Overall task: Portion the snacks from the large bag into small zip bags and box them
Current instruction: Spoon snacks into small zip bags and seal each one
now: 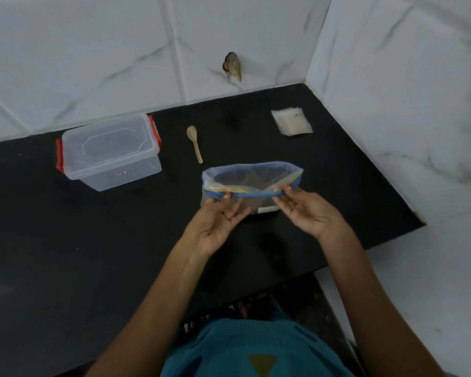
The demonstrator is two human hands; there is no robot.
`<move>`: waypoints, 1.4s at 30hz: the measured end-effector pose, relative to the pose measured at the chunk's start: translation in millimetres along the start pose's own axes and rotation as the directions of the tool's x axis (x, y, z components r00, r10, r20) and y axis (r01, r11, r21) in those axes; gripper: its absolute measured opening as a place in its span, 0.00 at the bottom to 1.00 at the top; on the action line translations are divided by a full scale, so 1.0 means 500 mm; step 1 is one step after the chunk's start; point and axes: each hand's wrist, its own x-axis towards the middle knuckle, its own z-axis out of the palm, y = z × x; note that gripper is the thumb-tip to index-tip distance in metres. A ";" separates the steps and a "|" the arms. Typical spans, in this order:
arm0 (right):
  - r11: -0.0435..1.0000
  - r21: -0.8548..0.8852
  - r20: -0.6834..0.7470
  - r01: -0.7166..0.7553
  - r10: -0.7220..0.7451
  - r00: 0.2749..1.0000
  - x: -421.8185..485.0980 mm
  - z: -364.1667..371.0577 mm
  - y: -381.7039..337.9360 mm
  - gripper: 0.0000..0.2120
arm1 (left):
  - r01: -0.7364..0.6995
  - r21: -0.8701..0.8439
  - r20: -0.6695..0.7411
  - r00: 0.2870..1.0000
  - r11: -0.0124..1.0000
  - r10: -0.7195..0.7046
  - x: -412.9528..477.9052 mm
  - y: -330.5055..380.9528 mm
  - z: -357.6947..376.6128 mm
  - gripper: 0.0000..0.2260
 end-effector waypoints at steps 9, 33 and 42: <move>0.996 0.072 -0.005 -0.054 0.055 0.998 -0.001 -0.005 0.003 0.12 | -0.015 -0.009 -0.112 0.994 1.000 0.014 0.004 0.003 -0.006 0.09; -0.078 -0.977 0.208 0.199 -0.552 0.808 -0.001 0.000 -0.006 0.18 | -0.177 0.981 0.184 0.710 -0.081 0.680 0.010 0.047 -0.025 0.11; -0.025 -0.966 0.211 0.258 -0.652 0.728 0.009 0.002 -0.001 0.13 | -0.254 0.967 0.186 0.706 -0.001 0.683 0.024 0.052 -0.017 0.11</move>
